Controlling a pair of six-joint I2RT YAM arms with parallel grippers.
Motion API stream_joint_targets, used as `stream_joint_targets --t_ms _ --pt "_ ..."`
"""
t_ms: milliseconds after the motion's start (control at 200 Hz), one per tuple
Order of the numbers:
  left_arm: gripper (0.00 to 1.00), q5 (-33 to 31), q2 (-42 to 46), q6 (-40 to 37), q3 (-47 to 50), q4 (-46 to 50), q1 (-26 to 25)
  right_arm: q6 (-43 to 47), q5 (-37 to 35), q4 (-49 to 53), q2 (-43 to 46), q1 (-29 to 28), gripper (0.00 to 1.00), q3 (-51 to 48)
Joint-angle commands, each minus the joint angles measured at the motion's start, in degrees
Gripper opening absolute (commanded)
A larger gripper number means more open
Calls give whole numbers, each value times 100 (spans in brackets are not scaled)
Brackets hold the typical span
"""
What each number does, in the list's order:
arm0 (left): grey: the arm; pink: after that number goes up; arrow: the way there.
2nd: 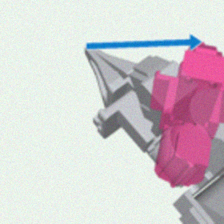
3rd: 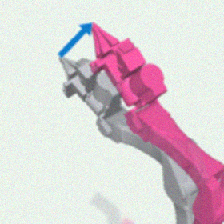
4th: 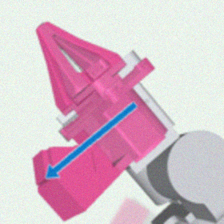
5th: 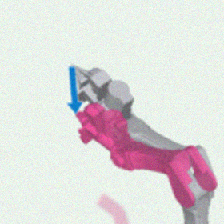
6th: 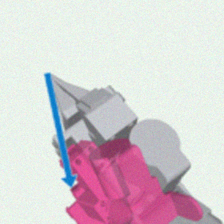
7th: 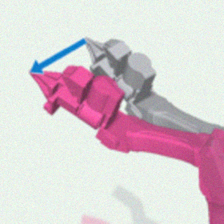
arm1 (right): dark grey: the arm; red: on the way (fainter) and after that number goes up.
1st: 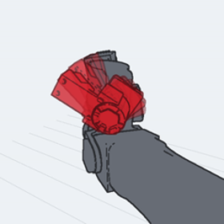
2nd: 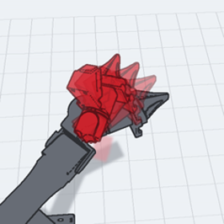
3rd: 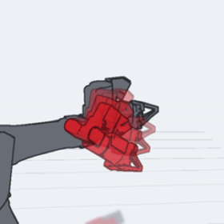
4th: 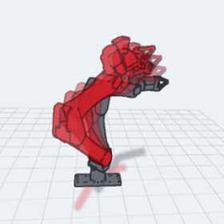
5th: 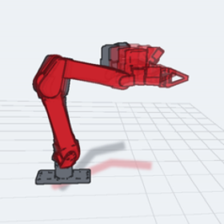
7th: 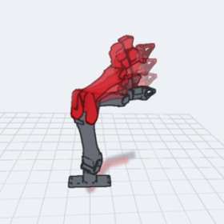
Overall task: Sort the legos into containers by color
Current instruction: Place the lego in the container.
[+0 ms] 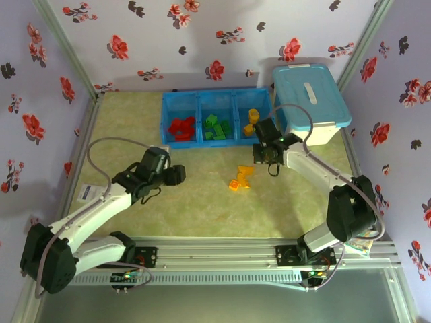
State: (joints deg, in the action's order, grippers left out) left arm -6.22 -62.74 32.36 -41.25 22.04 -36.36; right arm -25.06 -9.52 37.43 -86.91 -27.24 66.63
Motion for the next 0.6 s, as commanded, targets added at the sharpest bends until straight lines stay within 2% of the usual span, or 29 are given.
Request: stream_joint_targets --t_ms 0,235,380,500,595 --pt "67 -106 60 242 188 -174 -246 227 -73 224 -301 199 13 638" --pt "67 -227 -194 580 500 -615 -1033 158 511 170 -1528 580 12 1787" --pt "67 -474 -420 663 508 -656 -1554 257 295 448 -2219 621 12 2768" --pt "67 -528 -478 682 477 -738 -1754 265 148 780 -2717 736 12 3569" --pt "67 -538 -511 661 420 -802 -1855 258 -105 1032 -2984 772 20 4056"
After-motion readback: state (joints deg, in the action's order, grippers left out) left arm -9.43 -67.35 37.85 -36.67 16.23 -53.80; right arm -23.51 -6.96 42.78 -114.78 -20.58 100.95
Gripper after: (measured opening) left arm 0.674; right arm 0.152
